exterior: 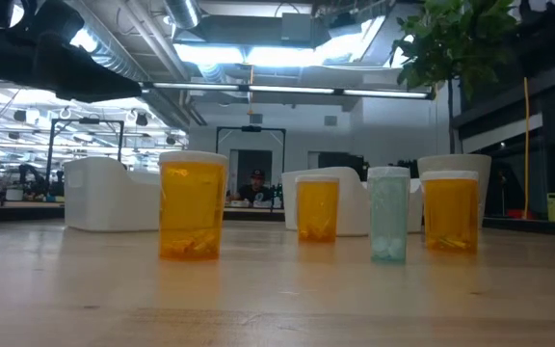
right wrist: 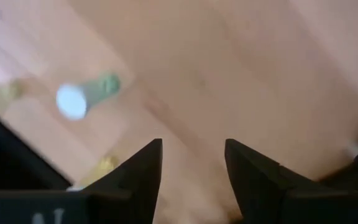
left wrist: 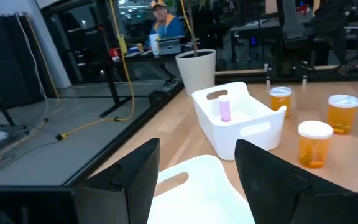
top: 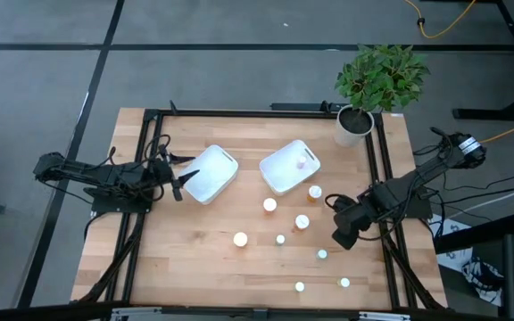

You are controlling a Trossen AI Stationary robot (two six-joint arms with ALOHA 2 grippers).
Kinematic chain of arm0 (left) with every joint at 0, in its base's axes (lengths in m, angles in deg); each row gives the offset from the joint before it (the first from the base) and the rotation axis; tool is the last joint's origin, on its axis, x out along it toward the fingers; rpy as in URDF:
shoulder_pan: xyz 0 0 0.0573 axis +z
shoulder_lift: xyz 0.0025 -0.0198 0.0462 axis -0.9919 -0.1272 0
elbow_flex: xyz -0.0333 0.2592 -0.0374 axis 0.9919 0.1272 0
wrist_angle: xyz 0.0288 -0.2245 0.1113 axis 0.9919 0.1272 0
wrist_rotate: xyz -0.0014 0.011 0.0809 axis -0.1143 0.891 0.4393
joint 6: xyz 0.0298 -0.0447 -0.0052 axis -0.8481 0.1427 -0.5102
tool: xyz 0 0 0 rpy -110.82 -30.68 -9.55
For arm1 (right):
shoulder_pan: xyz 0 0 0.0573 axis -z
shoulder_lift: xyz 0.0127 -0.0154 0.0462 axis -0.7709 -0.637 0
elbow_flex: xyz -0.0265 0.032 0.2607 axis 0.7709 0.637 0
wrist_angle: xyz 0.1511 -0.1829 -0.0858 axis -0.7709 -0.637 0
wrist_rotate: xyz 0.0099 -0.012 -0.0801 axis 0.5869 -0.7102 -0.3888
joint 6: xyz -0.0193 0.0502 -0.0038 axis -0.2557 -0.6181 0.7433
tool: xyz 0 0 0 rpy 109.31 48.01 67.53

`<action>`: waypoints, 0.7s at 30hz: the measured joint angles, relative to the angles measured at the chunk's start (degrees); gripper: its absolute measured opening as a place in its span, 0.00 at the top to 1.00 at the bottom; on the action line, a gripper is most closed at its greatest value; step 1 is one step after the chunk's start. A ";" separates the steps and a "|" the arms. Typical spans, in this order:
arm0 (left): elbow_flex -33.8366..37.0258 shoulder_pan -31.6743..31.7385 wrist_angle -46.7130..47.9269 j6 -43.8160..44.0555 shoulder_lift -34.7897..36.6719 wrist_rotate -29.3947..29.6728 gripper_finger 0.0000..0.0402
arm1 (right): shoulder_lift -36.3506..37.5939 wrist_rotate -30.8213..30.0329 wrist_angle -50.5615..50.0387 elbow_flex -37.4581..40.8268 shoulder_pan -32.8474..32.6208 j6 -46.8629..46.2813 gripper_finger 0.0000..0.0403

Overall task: Pick and place medicine bottles into bin by pill shape (circle, oval)
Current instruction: Put the orange capsule bottle into the left white bin

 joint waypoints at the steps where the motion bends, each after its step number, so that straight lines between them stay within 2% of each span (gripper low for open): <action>1: 0.00 0.02 0.02 -0.50 -0.02 -0.02 0.49 | 0.00 -2.04 0.16 0.00 -0.22 0.10 0.56; 4: 0.00 0.00 -0.04 -0.24 -0.02 -0.02 0.49 | 0.00 -5.31 0.23 0.00 -1.23 0.93 0.56; 11: 0.00 0.01 -2.43 5.16 -0.02 -1.16 0.49 | 0.00 -2.94 3.07 0.00 -1.53 0.89 0.56; 21: 0.00 0.00 -2.39 5.61 -0.02 -1.51 0.49 | 0.00 -2.99 7.62 0.00 -1.53 0.75 0.56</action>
